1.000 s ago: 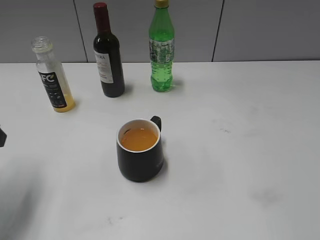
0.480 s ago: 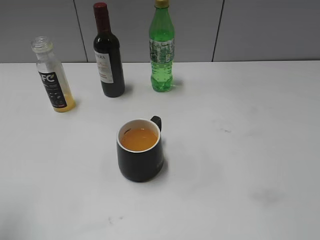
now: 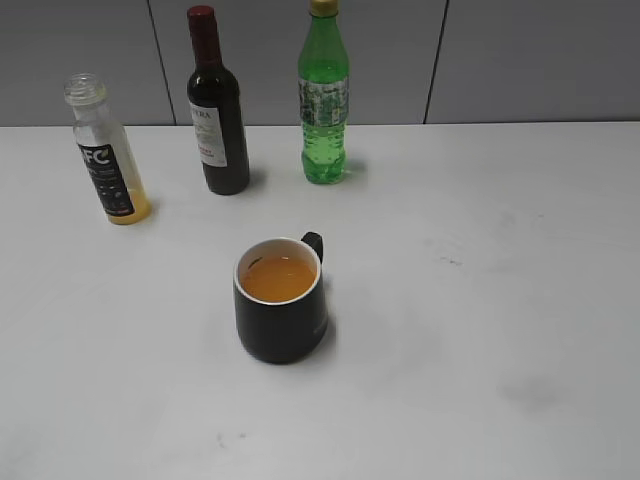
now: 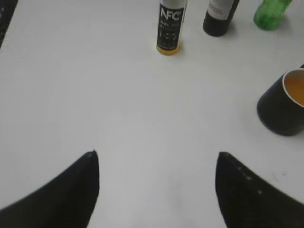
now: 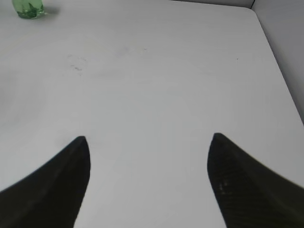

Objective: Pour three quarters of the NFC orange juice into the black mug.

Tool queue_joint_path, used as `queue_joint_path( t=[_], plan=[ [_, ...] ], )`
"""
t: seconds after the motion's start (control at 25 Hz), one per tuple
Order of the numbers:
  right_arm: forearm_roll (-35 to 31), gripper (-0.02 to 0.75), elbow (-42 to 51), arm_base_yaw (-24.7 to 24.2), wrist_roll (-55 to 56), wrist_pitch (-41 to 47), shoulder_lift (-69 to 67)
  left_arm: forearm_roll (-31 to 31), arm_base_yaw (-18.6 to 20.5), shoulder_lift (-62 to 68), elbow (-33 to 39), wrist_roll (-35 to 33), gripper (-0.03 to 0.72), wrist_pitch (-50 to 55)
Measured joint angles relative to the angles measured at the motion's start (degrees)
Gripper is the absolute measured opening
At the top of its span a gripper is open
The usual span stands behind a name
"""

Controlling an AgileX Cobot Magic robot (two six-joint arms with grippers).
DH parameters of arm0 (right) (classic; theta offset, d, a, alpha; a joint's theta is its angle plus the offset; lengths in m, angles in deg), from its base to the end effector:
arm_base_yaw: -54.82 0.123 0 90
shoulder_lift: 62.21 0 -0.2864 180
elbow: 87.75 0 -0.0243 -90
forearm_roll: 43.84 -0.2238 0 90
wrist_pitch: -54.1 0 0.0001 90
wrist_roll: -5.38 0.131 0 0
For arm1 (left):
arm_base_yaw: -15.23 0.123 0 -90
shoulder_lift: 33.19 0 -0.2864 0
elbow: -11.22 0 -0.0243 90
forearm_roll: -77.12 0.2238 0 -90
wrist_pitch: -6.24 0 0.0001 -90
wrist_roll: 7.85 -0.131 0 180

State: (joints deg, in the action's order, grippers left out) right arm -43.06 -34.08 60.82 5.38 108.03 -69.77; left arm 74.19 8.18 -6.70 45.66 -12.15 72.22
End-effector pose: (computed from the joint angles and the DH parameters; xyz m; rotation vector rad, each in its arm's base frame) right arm 0.0191 0.0006 0.2339 -0.1062 2.0074 0.0507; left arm 0.0311 -0.0100 0.3021 0.2218 2.2040 -0.0898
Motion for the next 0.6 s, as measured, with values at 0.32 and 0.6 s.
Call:
queue_joint_path(
  t=[0.32, 0.6],
  plan=[
    [-0.1, 0.584, 0.0, 0.0, 0.0, 0.0, 0.0, 3.3, 0.0, -7.2, 5.0, 0.0, 0.582, 1.5],
    [-0.2, 0.584, 0.0, 0.0, 0.0, 0.0, 0.0, 2.3, 0.0, -7.5, 13.3, 0.0, 0.582, -0.1]
  ],
)
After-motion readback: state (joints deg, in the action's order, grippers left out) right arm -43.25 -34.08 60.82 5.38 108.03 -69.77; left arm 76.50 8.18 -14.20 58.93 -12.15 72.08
